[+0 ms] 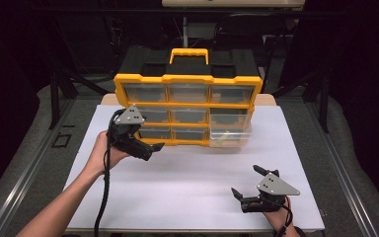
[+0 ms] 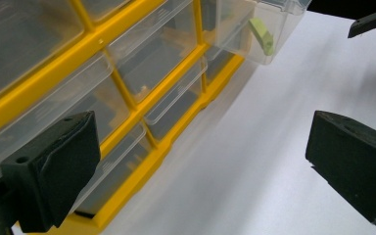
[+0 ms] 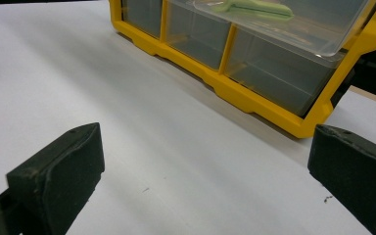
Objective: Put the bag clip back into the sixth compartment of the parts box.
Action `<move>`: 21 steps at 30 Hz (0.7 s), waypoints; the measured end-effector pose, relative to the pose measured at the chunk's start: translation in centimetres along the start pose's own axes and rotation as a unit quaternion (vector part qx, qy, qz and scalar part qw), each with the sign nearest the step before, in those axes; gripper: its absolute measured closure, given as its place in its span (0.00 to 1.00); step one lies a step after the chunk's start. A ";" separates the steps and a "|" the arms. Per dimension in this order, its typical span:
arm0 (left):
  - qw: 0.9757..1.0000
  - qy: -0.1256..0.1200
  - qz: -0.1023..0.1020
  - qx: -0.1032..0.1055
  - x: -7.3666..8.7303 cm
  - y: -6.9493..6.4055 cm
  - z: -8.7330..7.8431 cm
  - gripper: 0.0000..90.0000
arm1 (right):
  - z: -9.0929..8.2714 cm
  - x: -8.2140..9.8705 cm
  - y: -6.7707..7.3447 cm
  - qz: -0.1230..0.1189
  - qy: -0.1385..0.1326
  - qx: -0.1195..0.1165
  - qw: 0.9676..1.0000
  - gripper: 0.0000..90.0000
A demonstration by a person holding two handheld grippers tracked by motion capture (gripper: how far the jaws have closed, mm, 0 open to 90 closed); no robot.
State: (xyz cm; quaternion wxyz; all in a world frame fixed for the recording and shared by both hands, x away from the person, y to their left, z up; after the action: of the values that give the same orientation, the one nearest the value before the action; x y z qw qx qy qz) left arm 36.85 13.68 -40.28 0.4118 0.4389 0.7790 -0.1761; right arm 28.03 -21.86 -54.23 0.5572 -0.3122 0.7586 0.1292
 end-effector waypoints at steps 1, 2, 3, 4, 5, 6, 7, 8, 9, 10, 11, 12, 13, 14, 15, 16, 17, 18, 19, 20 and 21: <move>1.000 -0.003 -0.003 -0.002 0.3 0.0 -0.2 0.00 | 0.0 0.0 0.0 -0.001 -0.001 0.000 1.000 0.00; 1.000 -0.008 -0.008 -0.005 0.9 0.1 -0.6 0.00 | 0.0 0.0 0.0 -0.001 -0.001 0.000 1.000 0.00; 1.000 -0.011 -0.010 -0.007 1.2 0.1 -0.8 0.00 | 0.0 0.0 0.0 -0.001 0.000 0.000 1.000 0.00; 1.000 -0.012 -0.012 -0.009 1.6 0.0 -0.9 0.00 | 0.0 0.0 0.0 0.000 0.000 0.000 1.000 0.00; 1.000 -0.011 -0.014 -0.009 1.9 0.0 -1.1 0.00 | 0.0 0.0 0.0 0.000 0.000 0.000 1.000 0.00; 1.000 -0.012 -0.015 -0.012 2.3 0.0 -1.2 0.00 | 0.0 0.0 0.0 0.000 0.000 0.000 1.000 0.00; 1.000 -0.011 -0.016 -0.016 2.7 0.0 -1.3 0.00 | 0.0 0.0 0.0 0.000 0.000 0.000 1.000 0.00; 1.000 -0.010 -0.017 -0.019 3.1 -0.1 -1.5 0.00 | 0.0 0.0 0.0 0.000 0.000 0.000 1.000 0.00; 1.000 -0.010 -0.020 -0.022 3.5 -0.1 -1.6 0.00 | 0.0 0.0 0.0 0.000 0.001 0.000 1.000 0.00; 0.999 -0.012 -0.023 -0.024 3.9 -0.1 -1.7 0.00 | 0.0 0.0 0.0 0.000 0.001 0.000 1.000 0.00; 0.999 -0.013 -0.027 -0.024 4.4 -0.1 -1.8 0.00 | 0.0 0.0 0.0 0.000 0.000 0.000 1.000 0.00; 0.999 -0.013 -0.031 -0.025 4.9 -0.1 -1.8 0.00 | 0.0 0.0 0.0 0.000 0.001 0.001 1.000 0.00; 0.999 -0.012 -0.035 -0.027 5.4 0.0 -1.8 0.00 | 0.0 0.0 0.0 -0.001 0.001 0.001 1.000 0.00; 0.999 -0.011 -0.039 -0.027 5.8 0.0 -1.8 0.00 | 0.0 0.0 0.0 -0.001 0.001 0.001 1.000 0.00; 0.999 -0.009 -0.042 -0.027 6.3 0.0 -1.8 0.00 | 0.0 0.0 0.0 -0.001 0.001 0.001 1.000 0.00; 0.999 -0.009 -0.042 -0.027 6.3 0.0 -1.8 0.00 | 0.0 0.0 0.0 -0.001 0.001 0.001 1.000 0.00; 0.998 -0.009 -0.047 -0.029 6.8 0.0 -1.7 0.00 | 0.0 0.0 0.0 -0.001 0.001 0.001 1.000 0.00; 0.998 -0.008 -0.049 -0.031 7.2 0.1 -1.7 0.00 | 0.0 0.0 0.0 -0.001 0.002 0.001 1.000 0.00; 0.998 -0.009 -0.053 -0.032 7.7 0.1 -1.7 0.00 | 0.0 0.0 0.0 -0.001 0.002 0.001 1.000 0.00; 0.998 -0.008 -0.061 -0.031 8.5 0.1 -1.8 0.00 | 0.1 0.0 0.0 -0.002 0.002 0.001 1.000 0.00; 0.997 -0.009 -0.064 -0.033 8.9 0.1 -1.8 0.00 | 0.1 0.0 0.0 -0.002 0.002 0.001 1.000 0.00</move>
State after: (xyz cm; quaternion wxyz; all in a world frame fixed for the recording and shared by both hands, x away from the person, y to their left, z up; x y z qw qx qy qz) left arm 33.62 19.67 -46.30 0.4210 0.3727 0.8070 -0.1807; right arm 28.04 -21.79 -54.27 0.5563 -0.3134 0.7591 0.1266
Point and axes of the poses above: each handheld gripper's, and its own axes: z roughly forward along the jaws, x roughly out of its underside, y roughly to its left, the point moved 4 cm from there along z, roughly forward along the jaws, and after that the axes turned 1 degree about x, right-handed, at the moved point
